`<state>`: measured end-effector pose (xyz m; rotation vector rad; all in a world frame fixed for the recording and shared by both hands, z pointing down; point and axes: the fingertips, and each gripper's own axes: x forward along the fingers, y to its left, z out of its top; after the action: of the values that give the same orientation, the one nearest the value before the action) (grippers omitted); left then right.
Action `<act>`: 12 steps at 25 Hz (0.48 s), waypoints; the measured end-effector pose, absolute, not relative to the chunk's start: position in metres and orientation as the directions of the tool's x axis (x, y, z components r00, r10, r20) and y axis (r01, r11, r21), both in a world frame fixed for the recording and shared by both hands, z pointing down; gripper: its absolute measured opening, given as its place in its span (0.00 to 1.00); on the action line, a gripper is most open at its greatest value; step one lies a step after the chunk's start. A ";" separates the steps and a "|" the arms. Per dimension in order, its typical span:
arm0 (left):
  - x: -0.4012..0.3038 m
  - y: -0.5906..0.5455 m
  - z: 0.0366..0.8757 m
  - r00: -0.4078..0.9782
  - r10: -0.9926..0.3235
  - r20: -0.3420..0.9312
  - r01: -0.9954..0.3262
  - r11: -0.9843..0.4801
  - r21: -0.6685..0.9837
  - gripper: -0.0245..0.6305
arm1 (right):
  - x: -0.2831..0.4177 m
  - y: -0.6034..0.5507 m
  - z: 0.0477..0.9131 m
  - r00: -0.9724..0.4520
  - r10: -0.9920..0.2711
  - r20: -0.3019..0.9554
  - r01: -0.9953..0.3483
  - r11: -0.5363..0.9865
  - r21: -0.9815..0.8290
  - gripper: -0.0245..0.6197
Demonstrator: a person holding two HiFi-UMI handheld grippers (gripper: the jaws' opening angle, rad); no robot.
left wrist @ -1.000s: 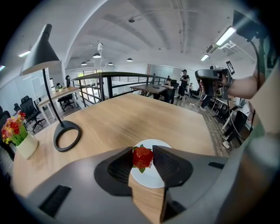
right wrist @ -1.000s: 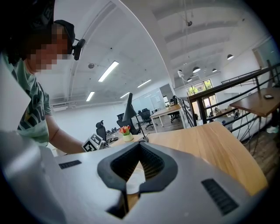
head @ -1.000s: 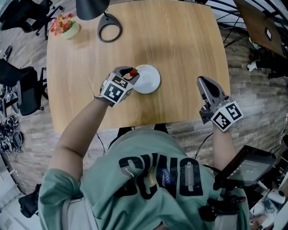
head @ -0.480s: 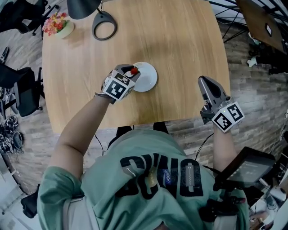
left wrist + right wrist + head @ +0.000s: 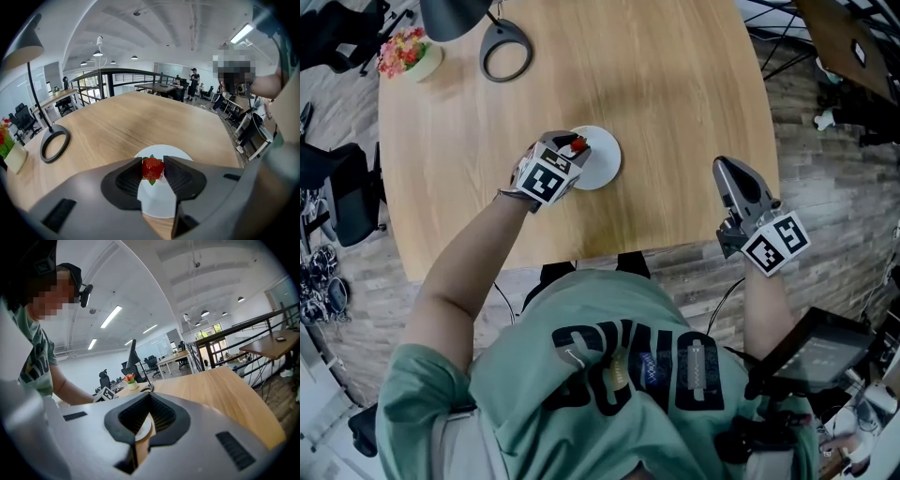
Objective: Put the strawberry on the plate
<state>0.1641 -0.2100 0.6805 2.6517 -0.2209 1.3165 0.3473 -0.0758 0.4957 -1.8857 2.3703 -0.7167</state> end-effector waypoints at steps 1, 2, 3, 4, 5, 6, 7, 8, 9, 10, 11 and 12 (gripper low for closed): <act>0.164 -0.211 0.682 0.595 -0.054 0.802 -0.203 -0.976 0.085 0.26 | 0.348 -0.076 0.496 -0.264 -0.929 0.258 -0.916 0.158 -0.370 0.04; 0.164 -0.211 0.683 0.591 -0.054 0.805 -0.197 -0.977 0.080 0.26 | 0.348 -0.075 0.497 -0.263 -0.929 0.259 -0.915 0.155 -0.372 0.04; 0.165 -0.212 0.685 0.588 -0.054 0.807 -0.193 -0.978 0.075 0.26 | 0.348 -0.075 0.498 -0.262 -0.929 0.261 -0.915 0.153 -0.373 0.04; 0.165 -0.213 0.687 0.585 -0.055 0.809 -0.189 -0.980 0.070 0.26 | 0.349 -0.074 0.499 -0.261 -0.929 0.262 -0.915 0.151 -0.374 0.04; 0.166 -0.213 0.689 0.583 -0.054 0.810 -0.185 -0.980 0.068 0.26 | 0.349 -0.074 0.500 -0.260 -0.929 0.264 -0.915 0.150 -0.375 0.05; 0.166 -0.213 0.692 0.581 -0.053 0.812 -0.184 -0.980 0.069 0.26 | 0.350 -0.073 0.502 -0.259 -0.929 0.266 -0.915 0.148 -0.375 0.04; 0.166 -0.213 0.694 0.578 -0.051 0.814 -0.185 -0.980 0.070 0.26 | 0.350 -0.072 0.503 -0.258 -0.928 0.267 -0.915 0.146 -0.376 0.05; 0.167 -0.213 0.696 0.574 -0.051 0.817 -0.182 -0.981 0.068 0.26 | 0.351 -0.072 0.504 -0.256 -0.929 0.268 -0.915 0.143 -0.377 0.04; 0.167 -0.213 0.698 0.571 -0.050 0.820 -0.178 -0.982 0.064 0.26 | 0.352 -0.072 0.504 -0.254 -0.929 0.269 -0.915 0.141 -0.377 0.04; 0.167 -0.213 0.700 0.567 -0.050 0.822 -0.173 -0.983 0.060 0.26 | 0.352 -0.071 0.505 -0.253 -0.929 0.270 -0.915 0.139 -0.378 0.05; 0.167 -0.213 0.702 0.563 -0.049 0.825 -0.169 -0.984 0.056 0.26 | 0.352 -0.071 0.506 -0.252 -0.929 0.271 -0.915 0.137 -0.379 0.04; 0.167 -0.213 0.704 0.559 -0.049 0.828 -0.165 -0.985 0.053 0.26 | 0.353 -0.071 0.507 -0.251 -0.929 0.272 -0.915 0.136 -0.379 0.04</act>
<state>0.1672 -0.2134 0.7038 2.6615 -0.1842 1.4081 0.3527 -0.0710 0.5067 -1.9049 2.3457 -0.7476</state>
